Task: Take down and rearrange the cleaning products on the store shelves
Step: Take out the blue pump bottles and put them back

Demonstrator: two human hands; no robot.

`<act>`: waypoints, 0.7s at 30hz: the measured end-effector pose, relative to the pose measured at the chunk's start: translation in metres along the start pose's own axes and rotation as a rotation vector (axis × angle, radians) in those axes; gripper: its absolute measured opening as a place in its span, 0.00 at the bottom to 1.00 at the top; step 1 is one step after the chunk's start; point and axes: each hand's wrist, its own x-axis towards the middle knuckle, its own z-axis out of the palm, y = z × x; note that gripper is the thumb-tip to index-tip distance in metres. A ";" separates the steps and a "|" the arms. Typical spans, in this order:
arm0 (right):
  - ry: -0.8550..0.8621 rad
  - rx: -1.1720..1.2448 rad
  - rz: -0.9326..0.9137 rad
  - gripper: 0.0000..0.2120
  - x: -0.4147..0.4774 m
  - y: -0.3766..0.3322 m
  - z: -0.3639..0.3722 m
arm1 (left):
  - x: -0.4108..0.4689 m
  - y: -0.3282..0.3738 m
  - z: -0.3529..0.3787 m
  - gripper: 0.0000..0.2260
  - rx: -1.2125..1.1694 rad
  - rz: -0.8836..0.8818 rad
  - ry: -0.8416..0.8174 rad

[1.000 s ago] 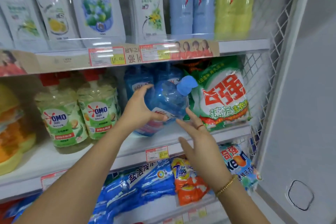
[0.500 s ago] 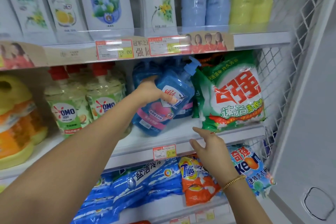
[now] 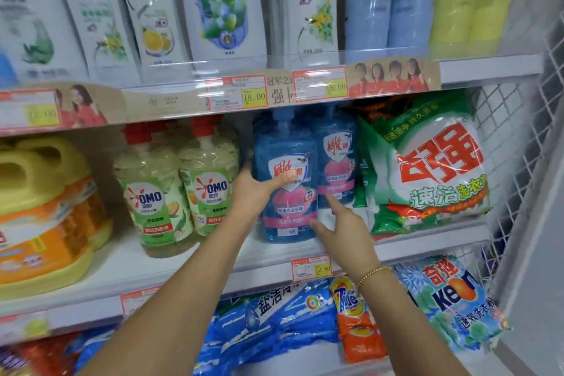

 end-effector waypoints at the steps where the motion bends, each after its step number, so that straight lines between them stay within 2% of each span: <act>1: -0.028 0.002 0.008 0.32 0.005 -0.001 0.006 | 0.000 -0.003 -0.001 0.34 -0.003 0.004 -0.012; 5: -0.036 0.057 0.021 0.35 0.014 0.004 0.024 | 0.000 -0.028 -0.009 0.39 0.010 -0.135 -0.179; 7: -0.034 0.103 0.025 0.35 0.016 0.010 0.025 | -0.005 -0.043 -0.011 0.35 0.022 -0.147 -0.224; 11: -0.057 0.097 -0.002 0.36 0.017 0.017 0.025 | -0.006 -0.054 -0.009 0.27 -0.026 -0.097 -0.173; 13: -0.066 0.101 -0.020 0.35 0.017 0.017 0.024 | -0.005 -0.056 -0.008 0.29 -0.046 -0.090 -0.171; 17: -0.057 0.038 -0.036 0.34 0.017 0.017 0.022 | -0.003 -0.052 -0.010 0.41 -0.038 -0.096 -0.195; 21: -0.068 -0.084 -0.030 0.34 0.017 0.012 0.023 | -0.004 -0.047 -0.014 0.39 -0.022 -0.101 -0.218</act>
